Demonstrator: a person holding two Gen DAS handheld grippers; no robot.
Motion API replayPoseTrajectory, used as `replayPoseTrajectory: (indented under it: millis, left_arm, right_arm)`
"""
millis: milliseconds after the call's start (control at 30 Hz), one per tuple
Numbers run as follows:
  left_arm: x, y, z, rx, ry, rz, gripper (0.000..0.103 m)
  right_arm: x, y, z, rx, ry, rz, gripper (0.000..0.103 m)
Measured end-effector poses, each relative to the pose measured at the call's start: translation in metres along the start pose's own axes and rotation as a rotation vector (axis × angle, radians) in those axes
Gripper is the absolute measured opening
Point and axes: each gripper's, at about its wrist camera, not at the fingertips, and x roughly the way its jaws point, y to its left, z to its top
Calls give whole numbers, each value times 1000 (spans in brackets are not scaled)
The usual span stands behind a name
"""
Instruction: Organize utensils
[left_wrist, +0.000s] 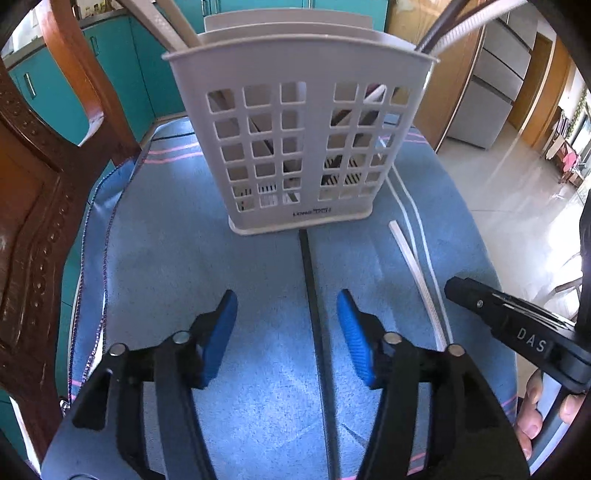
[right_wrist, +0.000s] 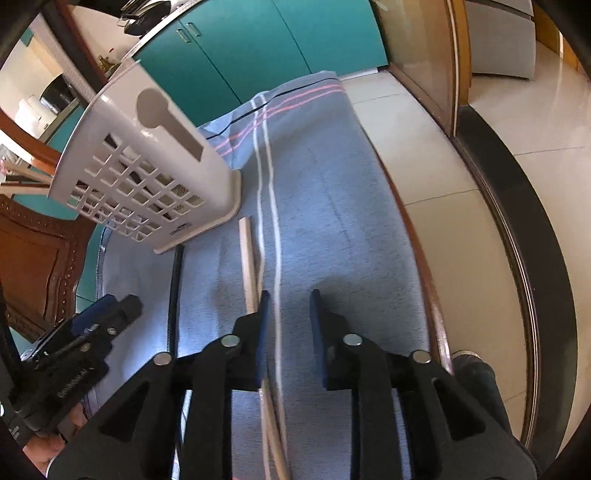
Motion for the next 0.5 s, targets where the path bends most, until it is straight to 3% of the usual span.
replayPoseTrajectory:
  millis: [267, 500]
  left_arm:
    - [8, 10, -5, -28, 25, 28, 67]
    - [15, 21, -9, -70, 61, 18, 71]
  right_arm:
    - [-1, 5, -3, -28, -7, 1, 31]
    - [7, 36, -15, -200, 17, -25, 35]
